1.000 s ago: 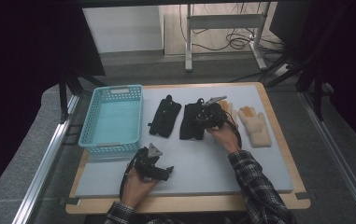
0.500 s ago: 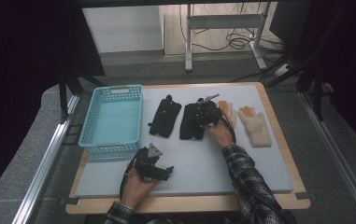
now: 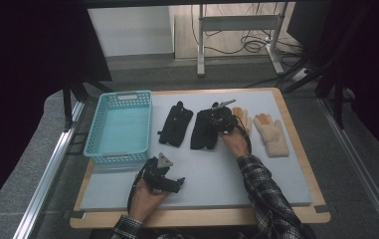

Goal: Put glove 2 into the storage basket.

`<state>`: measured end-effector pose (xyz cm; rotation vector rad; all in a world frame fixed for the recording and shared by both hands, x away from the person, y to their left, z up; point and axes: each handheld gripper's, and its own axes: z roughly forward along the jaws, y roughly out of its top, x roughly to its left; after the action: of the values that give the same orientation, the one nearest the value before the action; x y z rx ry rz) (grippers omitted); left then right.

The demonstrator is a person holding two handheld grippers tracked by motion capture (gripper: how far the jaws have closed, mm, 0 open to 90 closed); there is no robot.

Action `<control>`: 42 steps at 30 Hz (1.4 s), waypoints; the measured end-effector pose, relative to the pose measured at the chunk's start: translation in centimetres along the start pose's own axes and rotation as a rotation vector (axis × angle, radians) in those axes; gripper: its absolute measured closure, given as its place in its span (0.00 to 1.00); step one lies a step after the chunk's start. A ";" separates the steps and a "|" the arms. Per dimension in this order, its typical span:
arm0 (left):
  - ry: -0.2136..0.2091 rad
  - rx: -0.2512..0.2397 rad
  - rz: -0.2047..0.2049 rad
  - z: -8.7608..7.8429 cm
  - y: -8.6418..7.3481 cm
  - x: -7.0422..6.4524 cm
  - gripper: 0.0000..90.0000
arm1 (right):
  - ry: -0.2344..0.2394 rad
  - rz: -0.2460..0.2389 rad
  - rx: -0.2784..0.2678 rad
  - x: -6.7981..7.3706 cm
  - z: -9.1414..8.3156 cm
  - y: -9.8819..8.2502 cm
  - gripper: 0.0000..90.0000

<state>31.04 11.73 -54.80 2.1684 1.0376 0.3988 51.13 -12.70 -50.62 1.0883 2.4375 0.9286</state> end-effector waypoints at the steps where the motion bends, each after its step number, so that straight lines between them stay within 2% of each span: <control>1: 0.000 0.000 0.001 0.0 0.0 0.0 0.03 | 0.006 0.007 -0.010 0.0 -0.4 0.1 0.96; 3: 0.001 0.000 0.001 0.0 0.0 0.0 0.03 | 0.010 0.010 -0.020 0.0 -0.9 0.2 0.96; 5: 0.002 0.000 0.003 0.0 0.0 0.0 0.03 | 0.043 0.013 -0.056 0.3 -2.5 0.4 0.96; 6: 0.002 0.000 0.003 0.0 0.0 0.0 0.03 | 0.043 0.013 -0.056 0.3 -2.5 0.4 0.96; 9: 0.004 -0.001 0.006 0.0 0.0 0.0 0.03 | 0.086 0.011 -0.095 1.0 -4.5 0.6 0.96; 10: 0.005 0.000 0.007 0.0 0.0 0.0 0.03 | 0.086 0.011 -0.095 1.0 -4.5 0.6 0.96; 11: 0.007 -0.001 0.008 0.0 0.0 -0.1 0.03 | 0.110 0.012 -0.106 1.5 -5.4 0.6 0.96; 16: 0.007 -0.005 0.006 0.0 0.0 -0.1 0.03 | 0.157 -0.009 -0.124 2.6 -7.6 0.3 0.96; 20: 0.007 -0.006 0.006 0.0 0.0 -0.1 0.03 | 0.207 -0.004 -0.142 3.5 -9.4 -0.1 0.96; 21: 0.007 -0.006 0.006 0.0 0.0 -0.1 0.03 | 0.207 -0.004 -0.142 3.5 -9.4 -0.1 0.96; 23: 0.008 -0.005 0.008 0.0 0.0 -0.1 0.03 | 0.234 -0.013 -0.150 4.2 -10.6 -0.6 0.96; 27: 0.010 -0.004 0.009 0.0 0.0 -0.1 0.03 | 0.250 -0.032 -0.151 5.1 -11.8 -1.3 0.96; 28: 0.009 -0.004 0.009 0.0 0.0 -0.1 0.03 | 0.268 -0.036 -0.151 5.5 -12.4 -1.9 0.96; 31: 0.011 -0.007 0.007 0.0 0.0 -0.1 0.03 | 0.271 -0.044 -0.138 6.2 -12.7 -3.1 0.96; 34: 0.011 -0.006 0.008 0.0 0.0 -0.1 0.03 | 0.256 -0.049 -0.119 6.5 -12.4 -4.5 0.96; 40: 0.011 -0.006 0.006 0.0 0.0 -0.1 0.03 | 0.233 -0.039 -0.080 6.3 -10.6 -6.6 0.95; 42: 0.009 -0.004 0.008 0.0 0.0 -0.1 0.03 | 0.191 -0.071 -0.044 6.4 -9.3 -7.3 0.94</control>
<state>30.93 11.68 -54.78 2.1701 1.0327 0.4144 38.12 -15.64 -48.76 0.9295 2.5757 1.1031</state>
